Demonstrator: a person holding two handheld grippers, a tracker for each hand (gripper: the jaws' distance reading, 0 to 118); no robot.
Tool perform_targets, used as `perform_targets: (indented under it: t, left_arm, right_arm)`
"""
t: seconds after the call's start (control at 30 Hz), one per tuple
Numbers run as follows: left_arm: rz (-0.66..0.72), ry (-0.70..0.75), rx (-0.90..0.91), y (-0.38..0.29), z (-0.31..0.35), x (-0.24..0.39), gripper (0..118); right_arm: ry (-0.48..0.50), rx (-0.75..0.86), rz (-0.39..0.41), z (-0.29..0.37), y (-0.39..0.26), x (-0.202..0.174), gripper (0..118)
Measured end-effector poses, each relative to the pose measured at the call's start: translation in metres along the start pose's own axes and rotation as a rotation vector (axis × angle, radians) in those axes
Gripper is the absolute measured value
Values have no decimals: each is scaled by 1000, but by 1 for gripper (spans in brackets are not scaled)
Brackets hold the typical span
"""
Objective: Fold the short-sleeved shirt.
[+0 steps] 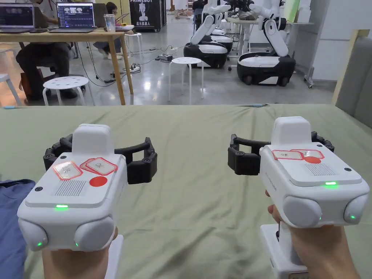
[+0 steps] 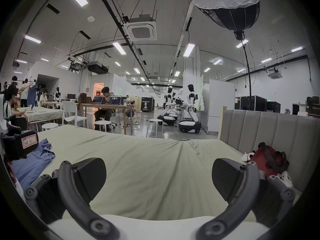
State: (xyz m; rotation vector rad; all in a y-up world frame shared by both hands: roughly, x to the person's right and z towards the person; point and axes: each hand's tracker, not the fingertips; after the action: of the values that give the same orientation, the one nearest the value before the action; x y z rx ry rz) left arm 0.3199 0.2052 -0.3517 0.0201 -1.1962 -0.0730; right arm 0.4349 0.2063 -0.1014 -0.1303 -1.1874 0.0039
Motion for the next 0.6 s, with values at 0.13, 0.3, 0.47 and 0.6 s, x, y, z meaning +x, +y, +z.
perform_targets:
  t: [0.13,0.3,0.47,0.6]
  left_arm:
    - [2,2,-8,0,0,-1,118]
    - [4,15,-3,0,0,-3,118]
    - [7,7,-6,-1,-1,-3,118]
    - [-5,7,2,0,0,-2,118]
  right_arm:
    - [-3,-2,9,-1,-1,-1,118]
    - [-4,5,22,0,0,-2,118]
    - [-11,7,35,0,-1,-2,118]
    - [-16,11,41,0,-1,-1,118]
